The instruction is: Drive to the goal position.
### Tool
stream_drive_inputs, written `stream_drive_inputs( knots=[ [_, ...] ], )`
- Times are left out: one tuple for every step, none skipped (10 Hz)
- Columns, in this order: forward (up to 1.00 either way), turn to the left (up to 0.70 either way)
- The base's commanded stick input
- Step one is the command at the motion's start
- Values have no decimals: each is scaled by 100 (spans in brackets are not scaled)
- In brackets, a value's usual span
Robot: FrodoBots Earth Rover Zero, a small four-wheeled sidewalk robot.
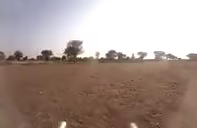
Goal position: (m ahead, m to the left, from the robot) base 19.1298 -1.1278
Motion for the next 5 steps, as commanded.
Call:
stream_drive_inputs(
  knots=[
    [70, 0],
    [70, 0],
    [70, 0],
    [70, 0],
    [70, 0]
  ],
)
